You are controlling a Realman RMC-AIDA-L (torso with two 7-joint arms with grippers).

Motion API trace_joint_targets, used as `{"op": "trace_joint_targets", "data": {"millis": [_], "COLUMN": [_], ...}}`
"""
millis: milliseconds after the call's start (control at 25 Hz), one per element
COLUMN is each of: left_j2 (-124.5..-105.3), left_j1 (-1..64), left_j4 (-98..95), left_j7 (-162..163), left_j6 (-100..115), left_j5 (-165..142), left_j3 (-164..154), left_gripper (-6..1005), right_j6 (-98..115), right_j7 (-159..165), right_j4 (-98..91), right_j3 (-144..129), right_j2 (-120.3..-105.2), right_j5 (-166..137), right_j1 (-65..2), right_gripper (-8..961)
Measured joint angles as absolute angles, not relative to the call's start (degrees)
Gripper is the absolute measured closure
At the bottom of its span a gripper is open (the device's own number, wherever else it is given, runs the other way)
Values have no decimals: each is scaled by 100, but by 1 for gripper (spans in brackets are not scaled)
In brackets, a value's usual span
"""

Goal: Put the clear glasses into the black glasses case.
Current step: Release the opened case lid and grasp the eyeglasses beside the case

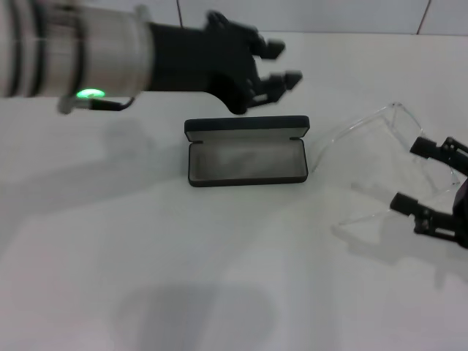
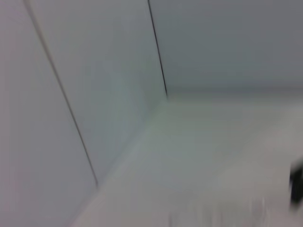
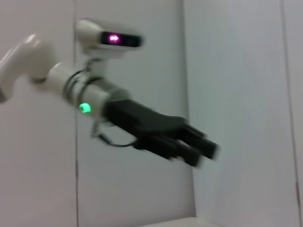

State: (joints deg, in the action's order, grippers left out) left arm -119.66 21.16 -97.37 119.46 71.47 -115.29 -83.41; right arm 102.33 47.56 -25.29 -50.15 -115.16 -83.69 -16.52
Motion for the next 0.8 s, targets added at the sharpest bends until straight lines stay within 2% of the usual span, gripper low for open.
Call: {"op": "trace_joint_targets", "data": {"millis": [320, 400, 480, 600, 760, 800], "left_j2": [-11962, -11965, -11965, -11966, -11967, -11965], "left_j1": [1393, 1352, 1321, 1210, 1096, 1083], "left_j4": [-8180, -7515, -7162, -6359, -5602, -5473], "left_j7": [10493, 10156, 9876, 9021, 8318, 8211], "left_j6": [7965, 8185, 8302, 8558, 8790, 8850], "left_j5": [-8854, -8573, -8400, -7972, -7536, -7470], "left_j3": [-7180, -7015, -6979, -6876, -6706, -6641], "left_gripper": [559, 545, 466, 347, 288, 274], "right_j6": [10188, 10011, 9760, 9431, 9352, 9352], "right_j7": [5991, 7211, 8112, 9732, 11947, 11947], "right_j4": [-2924, -3761, -4339, -5390, -6424, -6424], "right_j3": [-4901, -4900, -4896, -4892, -4840, -4840], "right_j2": [-11273, -11178, -11125, -10953, -10673, -10673], "right_j5": [-8378, -8436, -8532, -9076, -10420, -10420], "right_j1": [-1833, -1872, -1891, -2078, -2669, -2669], "right_gripper": [80, 81, 82, 83, 85, 86]}}
